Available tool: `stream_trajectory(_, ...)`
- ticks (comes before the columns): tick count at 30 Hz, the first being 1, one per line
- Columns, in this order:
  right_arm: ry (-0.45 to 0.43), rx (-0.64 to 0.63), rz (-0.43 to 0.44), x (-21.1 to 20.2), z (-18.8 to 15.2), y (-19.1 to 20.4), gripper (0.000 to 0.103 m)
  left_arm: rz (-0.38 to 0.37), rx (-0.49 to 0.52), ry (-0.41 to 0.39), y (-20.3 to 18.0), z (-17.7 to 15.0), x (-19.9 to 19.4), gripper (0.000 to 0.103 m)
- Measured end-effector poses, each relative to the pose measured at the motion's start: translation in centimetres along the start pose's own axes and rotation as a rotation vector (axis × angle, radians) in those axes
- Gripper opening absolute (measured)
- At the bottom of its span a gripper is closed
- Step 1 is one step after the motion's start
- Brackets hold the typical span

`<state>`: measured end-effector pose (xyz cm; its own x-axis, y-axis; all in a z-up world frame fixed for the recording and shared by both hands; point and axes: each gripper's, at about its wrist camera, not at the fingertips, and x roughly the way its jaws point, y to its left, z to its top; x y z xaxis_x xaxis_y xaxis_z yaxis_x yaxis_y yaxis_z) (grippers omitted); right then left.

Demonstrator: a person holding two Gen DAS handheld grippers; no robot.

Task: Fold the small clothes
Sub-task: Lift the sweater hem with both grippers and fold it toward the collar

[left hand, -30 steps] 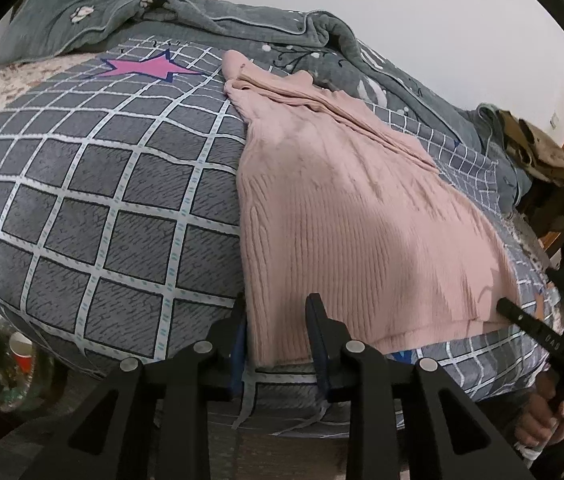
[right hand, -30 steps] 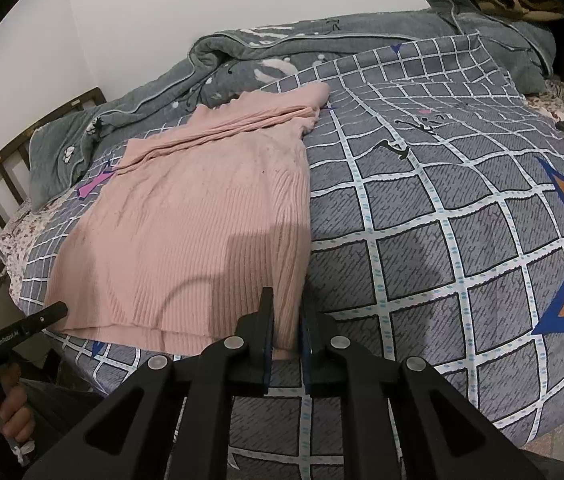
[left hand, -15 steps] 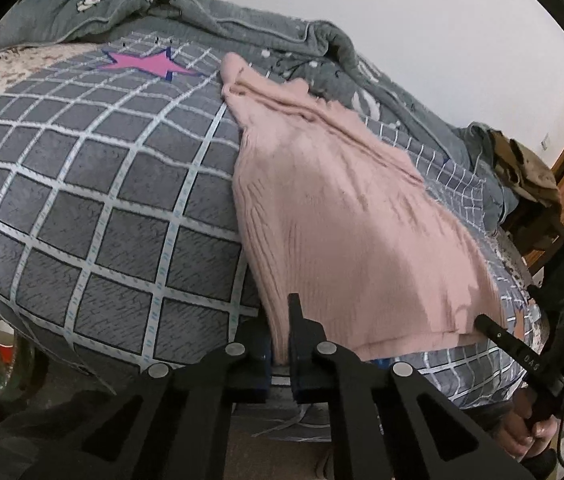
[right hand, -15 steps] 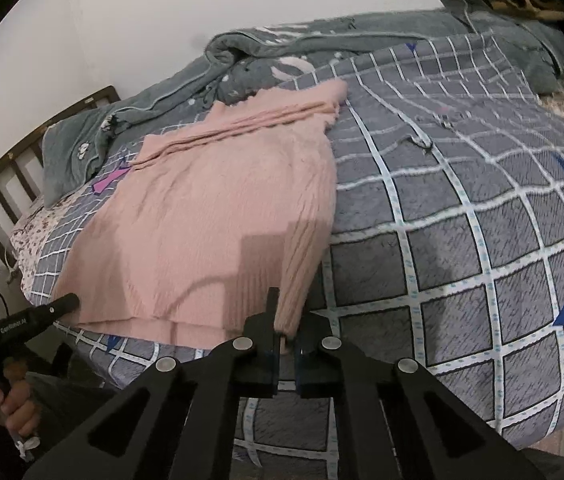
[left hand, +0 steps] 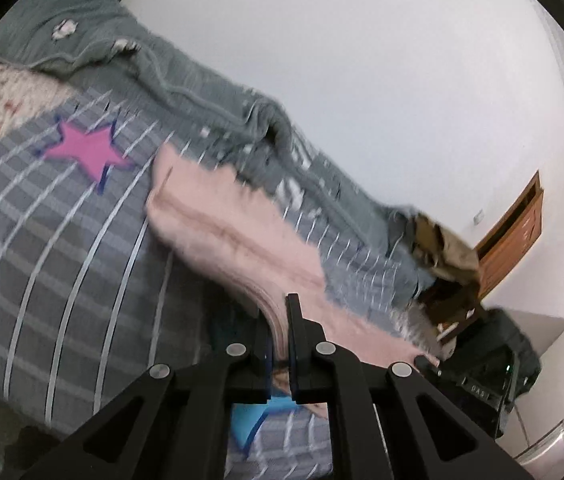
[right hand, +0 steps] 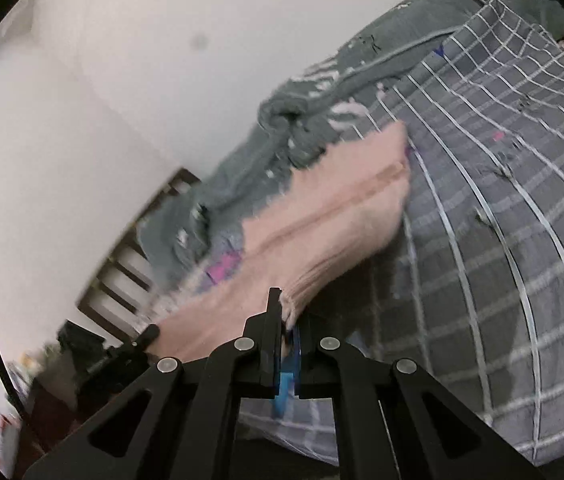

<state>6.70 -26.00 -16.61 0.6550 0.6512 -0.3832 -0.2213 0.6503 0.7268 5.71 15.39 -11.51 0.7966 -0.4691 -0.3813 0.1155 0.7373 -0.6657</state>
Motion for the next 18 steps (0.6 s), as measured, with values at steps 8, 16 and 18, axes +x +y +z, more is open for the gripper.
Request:
stream_trajectory(8, -0.062, 0.071, 0.051, 2.8, 7.7, 1.2, 0.004, 0.147, -0.005, -0.109, -1.4, 7.0, 4.4, 0.006)
stream_trajectory(16, -0.069, 0.12, 0.008, 10.0, 14.1, -1.1, 0.004, 0.261, 0.011, -0.145, 0.0, 11.4, 11.7, 0.006)
stream_trajectory(18, -0.06, 0.126, 0.0, 12.0, 15.2, -1.8, 0.004, 0.263, -0.008, -0.143, 0.8, 12.2, 13.4, 0.006)
